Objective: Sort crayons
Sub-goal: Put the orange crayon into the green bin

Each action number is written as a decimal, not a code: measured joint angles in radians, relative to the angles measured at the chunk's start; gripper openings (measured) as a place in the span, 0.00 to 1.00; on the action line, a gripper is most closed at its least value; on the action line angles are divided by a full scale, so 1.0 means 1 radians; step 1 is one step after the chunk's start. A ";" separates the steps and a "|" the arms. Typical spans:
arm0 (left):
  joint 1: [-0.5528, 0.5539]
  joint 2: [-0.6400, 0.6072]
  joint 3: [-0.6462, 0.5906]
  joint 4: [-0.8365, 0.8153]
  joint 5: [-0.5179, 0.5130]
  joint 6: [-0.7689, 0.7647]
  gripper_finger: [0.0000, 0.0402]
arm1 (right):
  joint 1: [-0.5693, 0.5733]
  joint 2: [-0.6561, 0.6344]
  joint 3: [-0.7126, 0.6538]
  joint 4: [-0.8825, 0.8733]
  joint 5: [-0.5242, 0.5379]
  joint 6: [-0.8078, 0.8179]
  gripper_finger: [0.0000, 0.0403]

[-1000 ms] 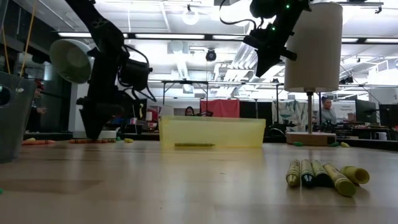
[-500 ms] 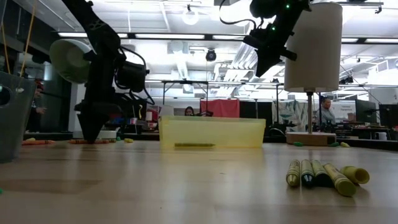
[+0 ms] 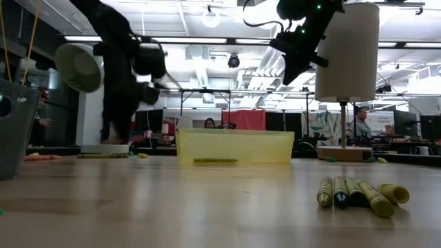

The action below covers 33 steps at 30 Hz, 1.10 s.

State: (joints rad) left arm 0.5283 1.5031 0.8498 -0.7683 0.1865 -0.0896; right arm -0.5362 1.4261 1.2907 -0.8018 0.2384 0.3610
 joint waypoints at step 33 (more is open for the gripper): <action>0.000 -0.136 0.013 1.370 0.257 -0.310 0.00 | 0.108 0.080 0.000 0.960 -0.646 0.027 0.33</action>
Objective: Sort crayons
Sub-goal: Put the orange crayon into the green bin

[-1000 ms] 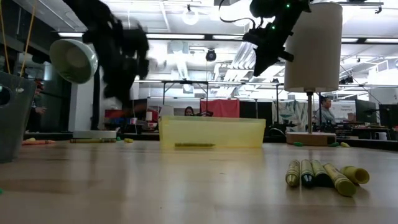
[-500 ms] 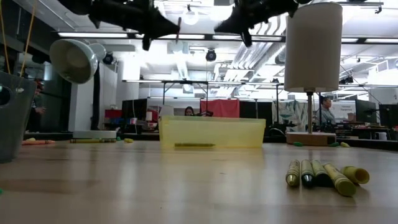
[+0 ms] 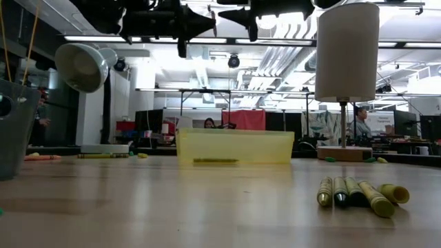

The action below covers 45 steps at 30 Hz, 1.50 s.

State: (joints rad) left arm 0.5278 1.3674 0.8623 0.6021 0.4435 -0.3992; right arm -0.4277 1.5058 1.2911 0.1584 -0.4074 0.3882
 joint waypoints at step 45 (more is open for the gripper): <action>0.135 -0.160 0.002 -0.334 0.053 0.158 0.28 | -0.118 -0.112 0.000 -0.235 -0.013 -0.139 0.01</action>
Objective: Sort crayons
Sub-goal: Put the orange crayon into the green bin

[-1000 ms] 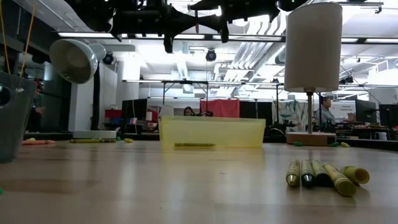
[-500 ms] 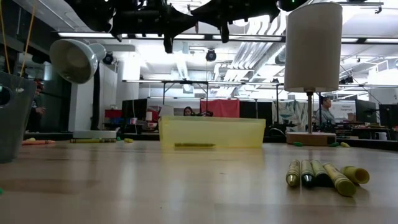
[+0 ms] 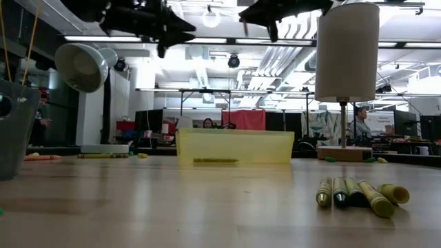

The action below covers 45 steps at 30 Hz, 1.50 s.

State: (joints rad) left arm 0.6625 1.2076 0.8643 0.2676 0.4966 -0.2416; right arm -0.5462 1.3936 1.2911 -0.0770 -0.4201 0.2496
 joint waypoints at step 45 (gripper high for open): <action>0.086 -0.067 0.000 -0.053 -0.088 0.167 0.37 | 1.320 -0.128 -0.497 -0.558 0.217 1.824 0.01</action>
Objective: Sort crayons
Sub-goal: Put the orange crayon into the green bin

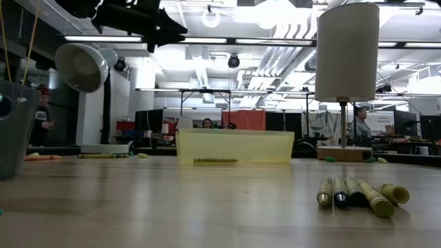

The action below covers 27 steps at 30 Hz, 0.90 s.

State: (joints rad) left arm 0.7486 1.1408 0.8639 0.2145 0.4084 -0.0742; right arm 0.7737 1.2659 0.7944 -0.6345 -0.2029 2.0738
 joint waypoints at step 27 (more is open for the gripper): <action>0.000 0.000 0.000 -0.008 -0.033 -0.003 0.37 | 0.025 -0.027 -0.090 0.240 -0.021 -0.051 0.45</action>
State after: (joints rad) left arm 0.7486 1.1412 0.8639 0.2066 0.3751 -0.0769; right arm 0.7990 1.2392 0.7044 -0.3946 -0.2235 2.0228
